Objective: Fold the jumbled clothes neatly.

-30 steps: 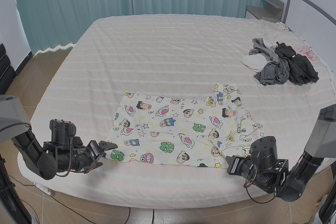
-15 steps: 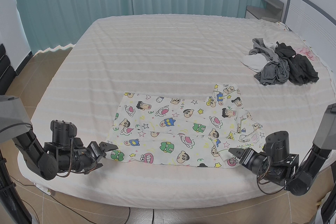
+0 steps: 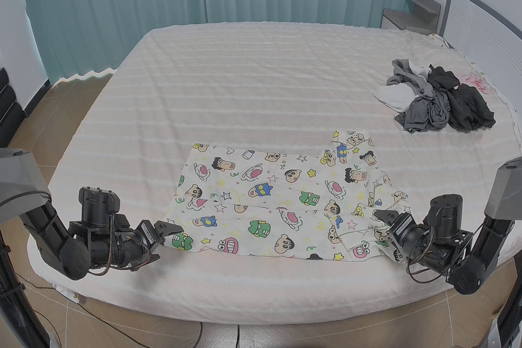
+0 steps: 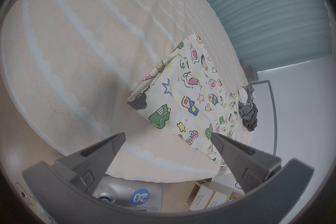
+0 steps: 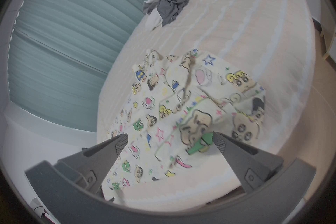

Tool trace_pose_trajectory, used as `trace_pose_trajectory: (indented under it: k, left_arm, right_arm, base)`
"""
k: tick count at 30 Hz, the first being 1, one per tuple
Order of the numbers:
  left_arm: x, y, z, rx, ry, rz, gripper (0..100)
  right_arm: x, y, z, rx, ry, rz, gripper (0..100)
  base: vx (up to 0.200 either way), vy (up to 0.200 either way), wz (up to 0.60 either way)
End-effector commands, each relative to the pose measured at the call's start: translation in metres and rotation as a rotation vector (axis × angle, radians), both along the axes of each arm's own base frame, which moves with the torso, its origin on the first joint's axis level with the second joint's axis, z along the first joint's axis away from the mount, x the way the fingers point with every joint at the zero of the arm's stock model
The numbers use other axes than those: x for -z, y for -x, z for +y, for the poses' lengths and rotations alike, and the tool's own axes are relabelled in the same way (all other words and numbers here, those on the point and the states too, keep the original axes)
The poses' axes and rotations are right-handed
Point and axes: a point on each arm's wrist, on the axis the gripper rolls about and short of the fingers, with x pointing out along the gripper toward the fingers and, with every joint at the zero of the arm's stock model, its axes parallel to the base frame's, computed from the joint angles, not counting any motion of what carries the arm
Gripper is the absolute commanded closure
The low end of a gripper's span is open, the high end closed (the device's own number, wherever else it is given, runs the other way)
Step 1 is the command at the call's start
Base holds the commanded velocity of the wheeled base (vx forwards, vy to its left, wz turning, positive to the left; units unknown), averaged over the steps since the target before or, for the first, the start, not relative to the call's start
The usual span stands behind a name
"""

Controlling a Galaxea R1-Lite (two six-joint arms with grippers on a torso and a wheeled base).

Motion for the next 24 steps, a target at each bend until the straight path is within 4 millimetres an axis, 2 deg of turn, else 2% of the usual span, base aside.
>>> trace_pose_trajectory:
  k: [1, 15, 22, 23, 24]
  left_arm:
    - [0.0, 0.0, 0.0, 0.0, 0.0, 0.001, 0]
    - [0.002, -0.001, 0.0, 0.001, -0.001, 0.007, 0]
    - [0.001, -0.002, 0.0, -0.007, -0.004, -0.012, 0]
    - [0.002, -0.002, 0.0, -0.008, -0.006, -0.011, 0]
    - [0.002, -0.002, 0.0, -0.011, -0.007, -0.011, 0]
  right_arm:
    - [0.024, -0.007, 0.001, 0.004, 0.005, 0.007, 0]
    - [0.023, -0.005, 0.002, 0.007, 0.004, -0.005, 0]
    - [0.029, -0.018, 0.004, 0.015, -0.001, -0.02, 0]
    - [0.031, -0.021, 0.004, 0.02, 0.001, -0.022, 100]
    - [0.032, -0.021, 0.003, 0.021, 0.003, -0.019, 100]
  base:
    - [0.0, 0.0, 0.0]
    - [0.0, 0.0, 0.0]
    - [0.0, 0.0, 0.0]
    - [0.0, 0.0, 0.0]
    - [0.0, 0.0, 0.0]
